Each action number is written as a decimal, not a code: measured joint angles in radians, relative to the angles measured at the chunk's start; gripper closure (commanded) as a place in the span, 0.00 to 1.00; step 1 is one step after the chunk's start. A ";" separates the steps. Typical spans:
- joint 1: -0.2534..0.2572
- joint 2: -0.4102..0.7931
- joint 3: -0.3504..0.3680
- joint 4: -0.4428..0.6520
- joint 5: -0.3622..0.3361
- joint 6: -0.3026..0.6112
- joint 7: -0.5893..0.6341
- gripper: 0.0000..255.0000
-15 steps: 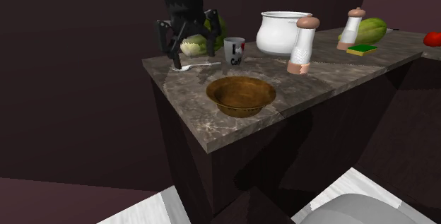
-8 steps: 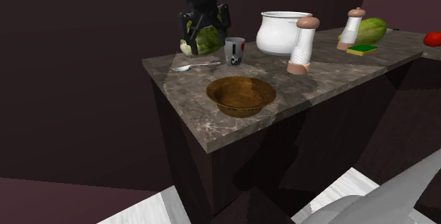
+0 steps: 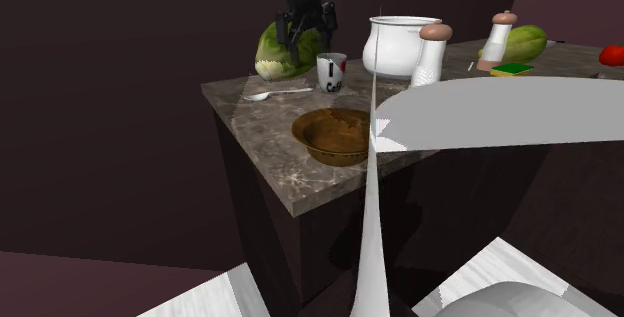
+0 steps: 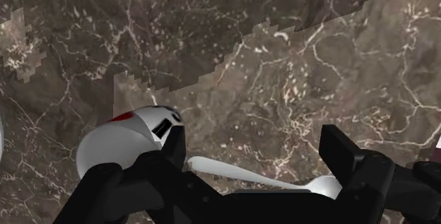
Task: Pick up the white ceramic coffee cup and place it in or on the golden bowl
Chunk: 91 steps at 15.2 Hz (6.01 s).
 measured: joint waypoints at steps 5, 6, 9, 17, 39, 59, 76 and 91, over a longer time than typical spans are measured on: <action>-0.074 0.221 -0.024 0.288 0.081 -0.076 -0.099 0.00; -0.085 0.244 -0.026 0.318 0.090 -0.083 -0.111 0.00; -0.092 0.257 -0.026 0.301 0.095 -0.054 -0.119 0.00; -0.091 0.250 -0.027 0.230 0.092 0.011 -0.120 0.00; -0.103 0.272 -0.029 0.367 0.101 -0.104 -0.131 1.00; -0.047 0.102 -0.037 0.366 0.039 -0.266 -0.108 1.00; 0.048 -0.599 0.141 -0.285 -0.145 -0.324 0.148 1.00; 0.040 -0.741 0.153 -0.568 -0.160 -0.191 0.200 1.00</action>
